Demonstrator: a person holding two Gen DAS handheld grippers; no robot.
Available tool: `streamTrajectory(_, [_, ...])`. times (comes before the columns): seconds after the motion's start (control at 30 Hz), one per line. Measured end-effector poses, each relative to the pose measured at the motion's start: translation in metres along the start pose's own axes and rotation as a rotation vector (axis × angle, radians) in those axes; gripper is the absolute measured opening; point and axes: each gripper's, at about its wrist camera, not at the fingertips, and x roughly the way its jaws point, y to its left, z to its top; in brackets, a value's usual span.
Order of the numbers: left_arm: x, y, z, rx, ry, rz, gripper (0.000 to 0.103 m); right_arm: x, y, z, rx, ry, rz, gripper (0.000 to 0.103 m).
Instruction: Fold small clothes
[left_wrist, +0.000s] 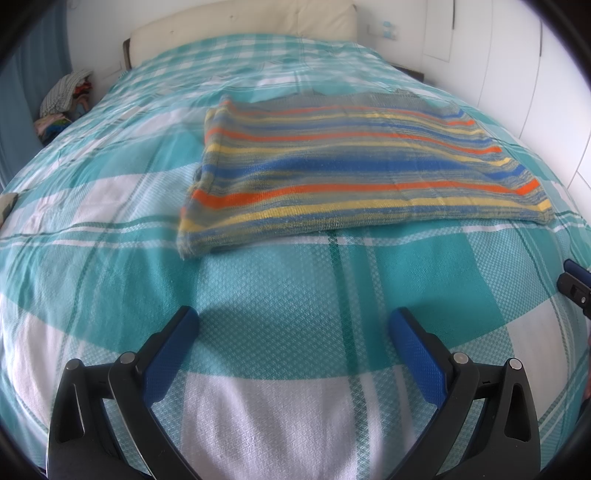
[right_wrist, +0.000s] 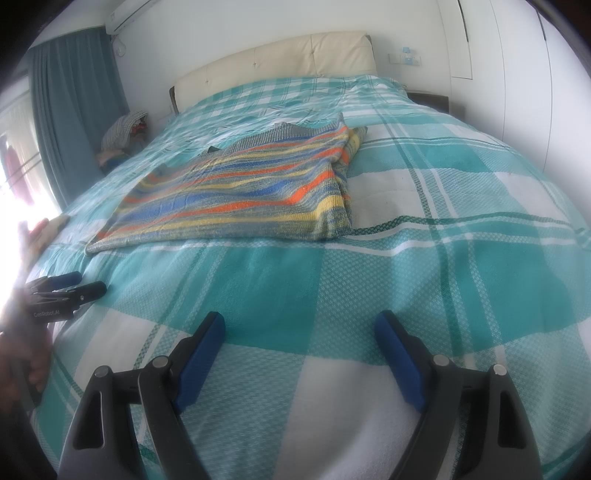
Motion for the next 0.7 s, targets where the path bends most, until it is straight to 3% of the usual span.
streamTrajectory(0.1, [0.0, 0.0, 0.0, 0.001, 0.0, 0.0, 0.103, 0.0, -0.002, 0.01, 0.002, 0.058, 0.025, 0.086])
streamTrajectory(0.2, [-0.006, -0.001, 0.001, 0.005, -0.005, 0.005, 0.102, -0.005, -0.016, 0.036, 0.043, 0.113, 0.116, 0.085])
streamTrajectory(0.3, [-0.026, -0.014, 0.008, 0.048, -0.035, -0.06, 0.101, -0.011, -0.04, 0.076, 0.087, 0.103, 0.17, 0.085])
streamTrajectory(0.37, [-0.041, -0.042, 0.014, 0.135, -0.079, -0.153, 0.101, -0.004, -0.058, 0.105, 0.118, 0.122, 0.212, 0.085])
streamTrajectory(0.47, [-0.04, -0.107, 0.025, 0.362, -0.071, -0.242, 0.101, 0.03, -0.088, 0.144, 0.183, 0.232, 0.307, 0.085])
streamTrajectory(0.53, [-0.03, -0.154, 0.032, 0.491, -0.095, -0.246, 0.1, 0.061, -0.103, 0.161, 0.229, 0.324, 0.374, 0.084])
streamTrajectory(0.57, [-0.023, -0.173, 0.037, 0.53, -0.108, -0.245, 0.094, 0.073, -0.109, 0.165, 0.251, 0.35, 0.398, 0.078])
streamTrajectory(0.6, [-0.014, -0.191, 0.042, 0.563, -0.103, -0.249, 0.087, 0.085, -0.116, 0.17, 0.278, 0.368, 0.417, 0.075])
streamTrajectory(0.7, [0.014, -0.235, 0.058, 0.634, -0.071, -0.276, 0.08, 0.118, -0.13, 0.183, 0.337, 0.391, 0.442, 0.072])
